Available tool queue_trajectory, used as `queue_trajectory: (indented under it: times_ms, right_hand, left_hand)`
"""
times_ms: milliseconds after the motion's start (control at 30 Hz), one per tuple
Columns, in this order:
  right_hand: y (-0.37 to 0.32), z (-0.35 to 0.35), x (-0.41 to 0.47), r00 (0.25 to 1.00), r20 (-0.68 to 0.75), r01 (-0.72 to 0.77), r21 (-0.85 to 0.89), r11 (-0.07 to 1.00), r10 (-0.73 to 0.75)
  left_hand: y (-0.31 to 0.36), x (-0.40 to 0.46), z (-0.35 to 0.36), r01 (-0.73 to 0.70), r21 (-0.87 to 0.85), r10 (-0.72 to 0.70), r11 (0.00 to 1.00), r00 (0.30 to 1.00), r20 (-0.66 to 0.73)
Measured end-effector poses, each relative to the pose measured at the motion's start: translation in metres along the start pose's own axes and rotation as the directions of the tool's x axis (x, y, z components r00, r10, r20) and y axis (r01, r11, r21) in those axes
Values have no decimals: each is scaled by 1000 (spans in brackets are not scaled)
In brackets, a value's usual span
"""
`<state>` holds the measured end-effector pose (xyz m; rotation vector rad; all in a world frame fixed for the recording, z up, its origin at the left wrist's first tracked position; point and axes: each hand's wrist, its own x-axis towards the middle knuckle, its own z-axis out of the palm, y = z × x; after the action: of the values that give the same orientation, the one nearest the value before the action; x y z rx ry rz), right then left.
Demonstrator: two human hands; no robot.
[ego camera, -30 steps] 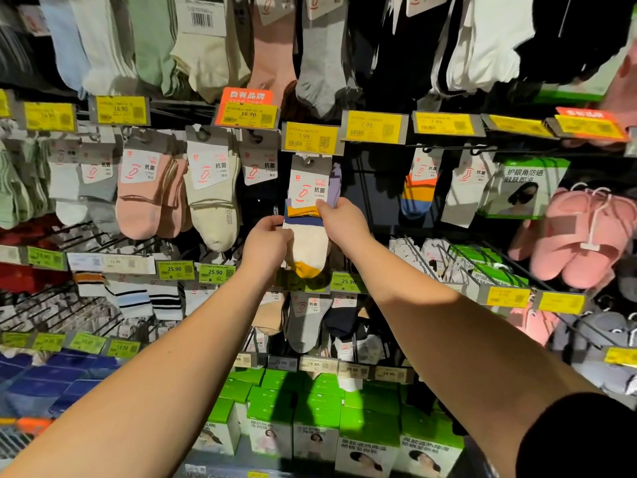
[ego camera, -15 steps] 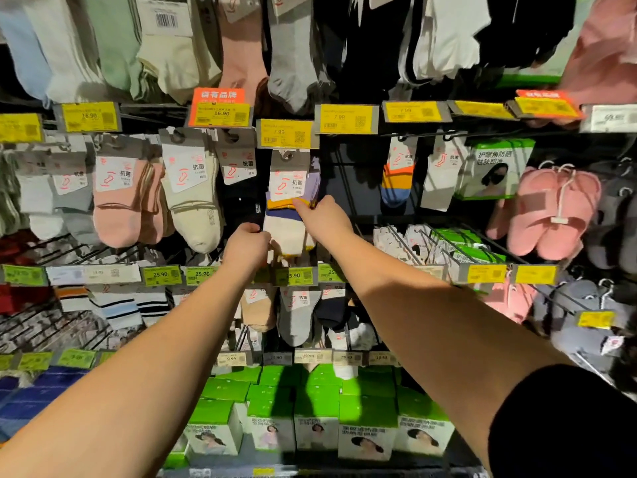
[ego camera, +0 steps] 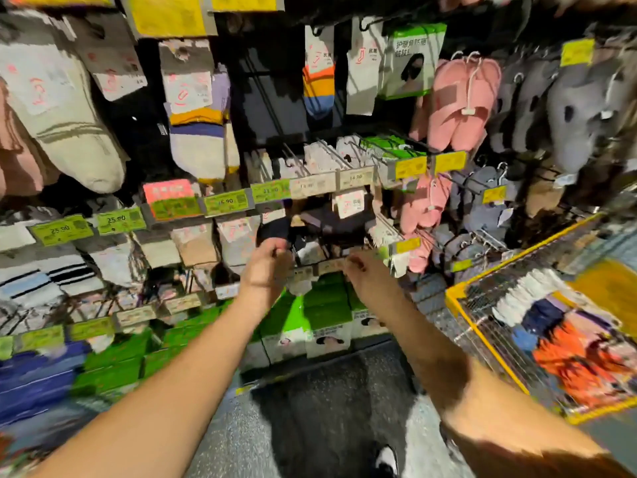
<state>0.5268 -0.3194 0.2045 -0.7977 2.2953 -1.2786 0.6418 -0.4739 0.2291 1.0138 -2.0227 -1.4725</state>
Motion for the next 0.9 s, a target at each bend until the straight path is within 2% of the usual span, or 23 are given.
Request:
queue_trajectory:
  times_ms: [67, 200, 300, 333, 433, 500, 600, 733, 900]
  right_hand:
    - [38, -14, -23, 992, 11, -122, -2, 992, 122]
    - [106, -39, -61, 966, -108, -236, 17, 972, 236]
    - [150, -68, -90, 925, -135, -361, -29, 932, 355]
    - [162, -80, -99, 911, -143, -394, -36, 918, 386]
    - [203, -111, -114, 848, -194, -496, 36, 868, 493]
    - [228, -132, -117, 783, -263, -544, 151, 826, 564]
    - [268, -164, -118, 722, -289, -502, 405, 764, 628]
    - [330, -227, -102, 589, -271, -493, 625, 605, 761]
    - [394, -321, -56, 415, -294, -352, 821, 450, 861]
  left_hand:
    - [-15, -10, 32, 18, 45, -22, 999, 995, 95]
    - [-41, -34, 100, 4, 196, -56, 981, 965, 258]
    - [-50, -49, 152, 99, 160, -153, 982, 914, 377]
    - [-51, -54, 171, 90, 174, -155, 981, 897, 413]
    - [-49, -64, 227, 21, 230, -138, 973, 854, 502]
    - [-42, -68, 266, -5, 220, -124, 976, 812, 570]
    - [-28, -70, 323, -56, 186, -76, 981, 770, 634]
    - [-10, -65, 408, 56, 187, -172, 981, 699, 694]
    - [0, -44, 523, 74, 276, -264, 958, 598, 756]
